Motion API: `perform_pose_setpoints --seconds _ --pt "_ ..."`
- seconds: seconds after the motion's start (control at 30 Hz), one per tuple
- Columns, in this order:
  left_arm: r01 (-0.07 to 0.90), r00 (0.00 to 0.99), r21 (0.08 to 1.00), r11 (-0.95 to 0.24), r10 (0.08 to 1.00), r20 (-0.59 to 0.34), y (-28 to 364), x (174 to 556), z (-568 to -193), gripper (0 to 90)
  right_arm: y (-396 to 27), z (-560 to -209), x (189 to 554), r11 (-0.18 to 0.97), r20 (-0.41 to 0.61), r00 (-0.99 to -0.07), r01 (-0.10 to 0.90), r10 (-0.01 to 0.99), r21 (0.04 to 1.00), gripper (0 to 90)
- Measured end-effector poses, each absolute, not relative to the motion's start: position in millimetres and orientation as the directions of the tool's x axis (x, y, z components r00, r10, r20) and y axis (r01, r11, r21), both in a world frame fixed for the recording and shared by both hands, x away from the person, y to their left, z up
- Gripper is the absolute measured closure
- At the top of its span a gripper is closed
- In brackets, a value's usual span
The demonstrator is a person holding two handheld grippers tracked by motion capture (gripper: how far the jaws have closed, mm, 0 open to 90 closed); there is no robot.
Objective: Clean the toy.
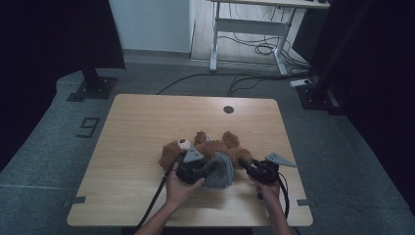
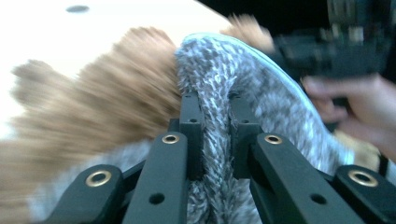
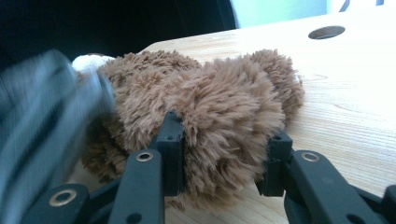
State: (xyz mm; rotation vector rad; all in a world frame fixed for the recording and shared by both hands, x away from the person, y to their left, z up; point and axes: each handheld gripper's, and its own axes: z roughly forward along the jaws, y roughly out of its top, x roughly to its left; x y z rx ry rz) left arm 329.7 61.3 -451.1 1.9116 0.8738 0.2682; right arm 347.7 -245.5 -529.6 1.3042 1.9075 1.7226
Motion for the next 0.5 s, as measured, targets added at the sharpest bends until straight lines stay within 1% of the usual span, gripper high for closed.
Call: perform_pose_setpoints --seconds 0.1,0.23,0.37,0.47,0.5 --pt "0.458 0.685 0.859 -0.228 0.706 -0.177 81.4 341.7 -431.6 78.9 -245.5 -529.8 347.9 -0.109 0.365 -0.564 0.436 0.741 0.893 61.0" --pt "0.457 0.651 0.855 -0.243 0.747 -0.135 93.8 358.4 -418.4 78.6 -246.2 -530.9 349.0 -0.111 0.368 -0.561 0.439 0.742 0.892 60.7" --pt "0.511 0.608 0.825 -0.239 0.78 -0.15 105.2 373.0 -428.5 78.5 -246.1 -531.3 349.2 -0.101 0.357 -0.56 0.435 0.748 0.895 60.7" --pt "0.55 0.586 0.802 -0.232 0.792 -0.172 114.7 376.9 -445.9 78.4 -246.2 -531.6 349.6 -0.095 0.354 -0.562 0.437 0.748 0.895 60.5" --pt "0.558 0.583 0.801 -0.216 0.789 -0.193 119.4 377.0 -453.2 78.4 -246.3 -531.7 349.7 -0.094 0.354 -0.562 0.438 0.747 0.894 60.3"
